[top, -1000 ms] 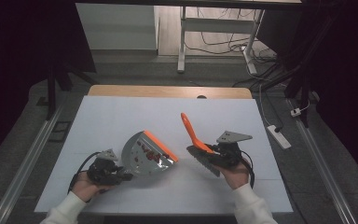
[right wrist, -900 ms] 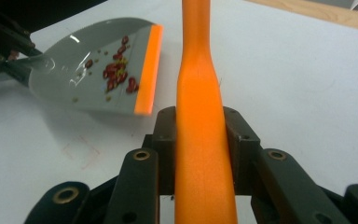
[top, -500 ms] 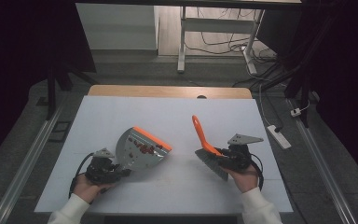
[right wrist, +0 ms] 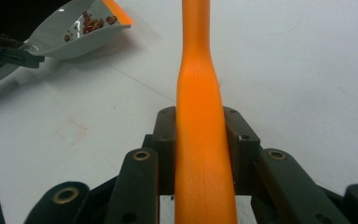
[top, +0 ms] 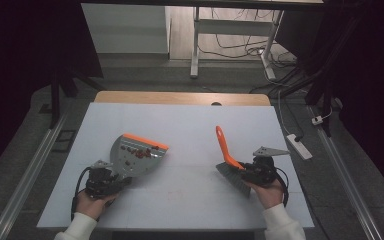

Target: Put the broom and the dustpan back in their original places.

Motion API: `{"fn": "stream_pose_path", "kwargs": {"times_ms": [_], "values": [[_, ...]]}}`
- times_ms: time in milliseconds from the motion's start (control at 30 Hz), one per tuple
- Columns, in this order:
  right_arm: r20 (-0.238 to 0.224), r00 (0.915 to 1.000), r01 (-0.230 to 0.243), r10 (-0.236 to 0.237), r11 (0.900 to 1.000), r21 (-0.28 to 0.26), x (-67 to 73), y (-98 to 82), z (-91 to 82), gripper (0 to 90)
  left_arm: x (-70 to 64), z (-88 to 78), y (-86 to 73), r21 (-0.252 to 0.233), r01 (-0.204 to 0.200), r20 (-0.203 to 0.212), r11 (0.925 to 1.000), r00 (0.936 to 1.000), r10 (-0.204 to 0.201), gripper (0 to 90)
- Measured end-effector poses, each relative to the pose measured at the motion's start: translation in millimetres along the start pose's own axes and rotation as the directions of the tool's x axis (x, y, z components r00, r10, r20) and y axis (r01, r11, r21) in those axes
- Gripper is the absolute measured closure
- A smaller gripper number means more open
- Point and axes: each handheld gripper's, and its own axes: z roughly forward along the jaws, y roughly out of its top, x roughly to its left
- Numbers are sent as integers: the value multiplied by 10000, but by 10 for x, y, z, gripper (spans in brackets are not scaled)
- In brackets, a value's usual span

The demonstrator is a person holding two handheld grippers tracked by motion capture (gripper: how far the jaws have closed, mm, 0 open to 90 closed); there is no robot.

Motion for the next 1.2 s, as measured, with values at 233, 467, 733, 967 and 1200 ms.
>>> {"fn": "stream_pose_path", "kwargs": {"times_ms": [233,467,733,967,1200], "values": [[59,9997,-229,230,9997,-15,-45,-36,-68,698,72,14,-11,-273,721,-325,9970,9968,-730,617],[179,9991,-399,394,9989,236,-85,-84,-77,698,89,58,5,-384,1108,-623,9931,9916,-1131,617],[202,9976,-674,665,9964,521,-131,-117,-61,697,105,119,2,-220,1418,-925,9896,9854,-1433,616],[351,9951,-947,925,9932,678,-212,-143,-36,698,96,162,-1,-53,1414,-1109,9899,9838,-1412,615],[1047,9909,-937,843,9916,887,-333,-173,-10,650,103,155,-11,-174,1345,-976,9908,9859,-1356,595]]}}
